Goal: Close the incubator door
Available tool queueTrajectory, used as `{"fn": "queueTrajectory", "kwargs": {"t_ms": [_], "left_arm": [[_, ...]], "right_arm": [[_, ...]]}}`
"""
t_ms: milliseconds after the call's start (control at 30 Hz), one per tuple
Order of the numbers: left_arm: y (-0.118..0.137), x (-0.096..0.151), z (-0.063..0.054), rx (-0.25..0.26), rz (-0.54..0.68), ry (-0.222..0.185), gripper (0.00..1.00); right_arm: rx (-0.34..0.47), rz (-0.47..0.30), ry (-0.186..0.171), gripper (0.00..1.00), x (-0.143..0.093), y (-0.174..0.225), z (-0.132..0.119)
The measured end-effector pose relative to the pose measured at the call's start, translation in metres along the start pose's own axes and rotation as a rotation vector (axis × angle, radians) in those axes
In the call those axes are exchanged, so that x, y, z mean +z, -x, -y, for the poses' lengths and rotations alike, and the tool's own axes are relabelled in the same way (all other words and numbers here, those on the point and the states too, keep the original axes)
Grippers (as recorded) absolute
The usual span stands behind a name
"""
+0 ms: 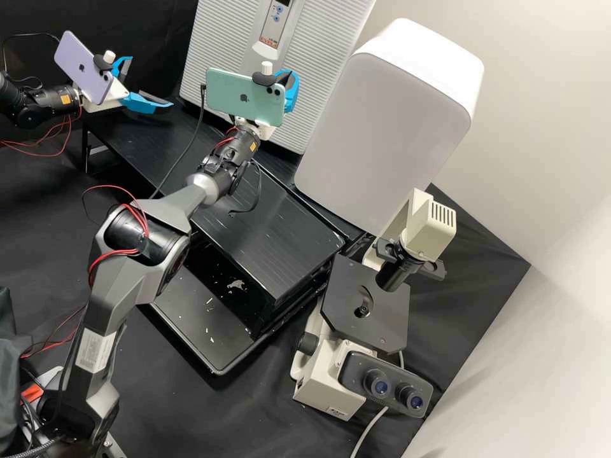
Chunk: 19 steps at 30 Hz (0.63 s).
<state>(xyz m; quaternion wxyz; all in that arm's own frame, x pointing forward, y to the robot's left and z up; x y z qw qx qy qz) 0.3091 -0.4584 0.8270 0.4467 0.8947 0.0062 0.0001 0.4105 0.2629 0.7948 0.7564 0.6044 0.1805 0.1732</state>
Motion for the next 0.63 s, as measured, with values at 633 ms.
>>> {"fn": "queueTrajectory", "kwargs": {"t_ms": [633], "left_arm": [[0.000, 0.000, 0.000, 0.000, 0.000, 0.000, 1.00]], "right_arm": [[0.179, -0.078, 0.046, 1.00, 0.000, 0.057, 0.009]]}}
